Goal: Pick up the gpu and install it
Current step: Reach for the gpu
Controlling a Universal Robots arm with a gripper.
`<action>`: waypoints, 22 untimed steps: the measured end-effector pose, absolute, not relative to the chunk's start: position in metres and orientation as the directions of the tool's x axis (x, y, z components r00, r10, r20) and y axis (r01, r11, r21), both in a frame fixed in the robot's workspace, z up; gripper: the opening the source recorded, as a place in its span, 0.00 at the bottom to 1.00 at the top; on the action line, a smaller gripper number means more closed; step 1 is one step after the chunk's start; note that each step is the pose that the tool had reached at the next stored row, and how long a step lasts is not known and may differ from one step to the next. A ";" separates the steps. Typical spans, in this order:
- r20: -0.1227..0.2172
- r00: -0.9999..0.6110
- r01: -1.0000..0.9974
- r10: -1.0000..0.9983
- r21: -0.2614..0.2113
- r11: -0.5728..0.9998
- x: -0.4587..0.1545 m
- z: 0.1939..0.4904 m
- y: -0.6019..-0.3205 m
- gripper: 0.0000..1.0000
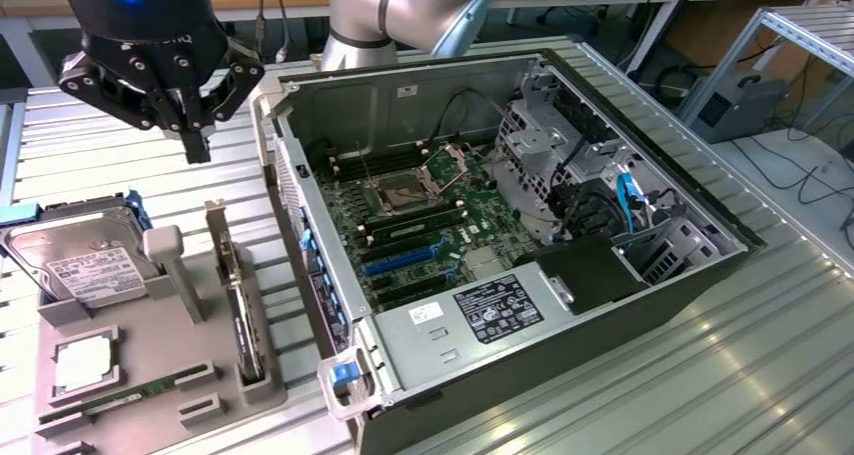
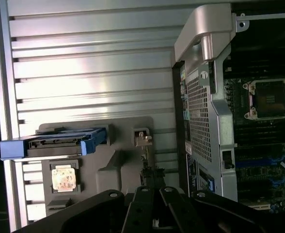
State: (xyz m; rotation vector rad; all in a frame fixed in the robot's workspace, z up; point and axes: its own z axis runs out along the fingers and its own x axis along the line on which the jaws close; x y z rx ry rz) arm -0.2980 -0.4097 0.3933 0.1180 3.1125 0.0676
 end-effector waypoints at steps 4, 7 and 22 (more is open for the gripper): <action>-0.024 -0.997 0.075 0.076 0.044 0.996 -0.298 0.393 -0.420 0.11; -0.025 -0.997 0.075 0.076 0.043 0.996 -0.298 0.393 -0.431 0.11; -0.025 -0.997 0.075 0.076 0.031 0.997 -0.298 0.393 -0.468 0.11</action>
